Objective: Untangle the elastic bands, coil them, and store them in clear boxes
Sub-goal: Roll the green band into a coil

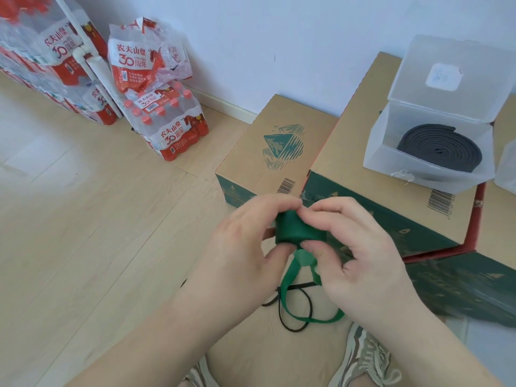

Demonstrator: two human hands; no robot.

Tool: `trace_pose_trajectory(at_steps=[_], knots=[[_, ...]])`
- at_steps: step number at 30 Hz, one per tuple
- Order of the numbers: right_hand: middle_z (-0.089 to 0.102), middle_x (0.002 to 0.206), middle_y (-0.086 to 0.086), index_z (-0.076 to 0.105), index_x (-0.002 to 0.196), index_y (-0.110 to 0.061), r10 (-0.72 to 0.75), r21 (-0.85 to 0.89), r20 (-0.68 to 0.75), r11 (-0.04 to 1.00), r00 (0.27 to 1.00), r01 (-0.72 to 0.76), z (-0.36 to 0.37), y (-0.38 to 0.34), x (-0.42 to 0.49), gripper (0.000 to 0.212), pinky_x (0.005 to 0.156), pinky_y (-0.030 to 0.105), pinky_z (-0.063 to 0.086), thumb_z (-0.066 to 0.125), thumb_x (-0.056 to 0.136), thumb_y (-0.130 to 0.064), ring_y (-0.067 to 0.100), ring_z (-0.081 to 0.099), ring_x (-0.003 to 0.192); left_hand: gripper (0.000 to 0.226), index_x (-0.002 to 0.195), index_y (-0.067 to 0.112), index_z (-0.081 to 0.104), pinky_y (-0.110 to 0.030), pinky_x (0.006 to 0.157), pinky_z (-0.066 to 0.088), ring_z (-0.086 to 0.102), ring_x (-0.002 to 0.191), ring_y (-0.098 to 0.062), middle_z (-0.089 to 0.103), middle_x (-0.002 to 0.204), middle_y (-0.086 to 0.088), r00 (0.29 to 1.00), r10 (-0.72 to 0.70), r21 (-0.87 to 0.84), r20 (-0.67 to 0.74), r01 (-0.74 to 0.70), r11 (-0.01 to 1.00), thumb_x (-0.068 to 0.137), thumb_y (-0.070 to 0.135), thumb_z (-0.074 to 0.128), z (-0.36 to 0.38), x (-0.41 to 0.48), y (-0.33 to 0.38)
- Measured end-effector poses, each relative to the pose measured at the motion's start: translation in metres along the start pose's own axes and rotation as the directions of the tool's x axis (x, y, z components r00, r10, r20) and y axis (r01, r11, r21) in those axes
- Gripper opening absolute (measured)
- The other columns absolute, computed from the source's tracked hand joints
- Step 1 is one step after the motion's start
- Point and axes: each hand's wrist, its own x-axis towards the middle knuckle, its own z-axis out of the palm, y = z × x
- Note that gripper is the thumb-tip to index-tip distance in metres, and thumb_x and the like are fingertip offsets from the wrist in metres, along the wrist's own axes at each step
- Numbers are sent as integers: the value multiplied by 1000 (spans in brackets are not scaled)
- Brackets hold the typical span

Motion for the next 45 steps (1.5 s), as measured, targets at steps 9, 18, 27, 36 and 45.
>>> trace_pose_trajectory(at_steps=[9, 18, 27, 36, 45], knots=[[72, 124, -4, 71, 119, -27, 221, 395, -16, 897, 975, -197, -6, -5, 4, 45, 103, 41, 55, 74, 88, 5, 23, 67, 122, 41, 111, 18, 66, -27, 80, 60, 73, 104, -21, 75, 108, 1, 956, -292, -626, -12, 221, 748, 79, -1, 83, -4, 5, 5], [62, 124, 1, 74, 117, -14, -14, 9, 91, 1000, 996, 13, 0, 3, -2, 40, 89, 22, 51, 56, 90, 9, 17, 60, 116, 64, 131, 32, 55, -31, 97, 58, 65, 120, -4, 65, 126, 20, 998, -43, 27, -37, 44, 999, 80, 7, 84, 2, -3, -8], [70, 126, -6, 68, 122, -23, 196, 330, 31, 924, 980, -195, -7, -3, 2, 45, 105, 27, 51, 73, 89, 7, 17, 65, 125, 46, 109, 27, 67, -31, 83, 63, 72, 103, -15, 74, 104, 11, 977, -208, -441, -44, 167, 882, 82, -9, 79, -1, 0, 1], [61, 120, 5, 75, 120, -13, -47, -52, 70, 997, 996, 51, 0, 8, -1, 43, 88, 29, 51, 56, 90, 11, 21, 60, 109, 40, 118, 24, 65, -32, 95, 58, 66, 116, -6, 68, 123, 16, 998, 7, 45, -57, -4, 999, 84, 11, 83, -2, -1, -14], [70, 125, -6, 69, 119, -19, 184, 310, 1, 934, 983, -175, -5, -2, 0, 46, 107, 33, 52, 74, 85, 12, 17, 65, 125, 60, 116, 34, 68, -27, 85, 62, 69, 108, -10, 74, 107, 11, 980, -197, -344, -10, 182, 921, 77, -9, 83, -2, -1, -6]])
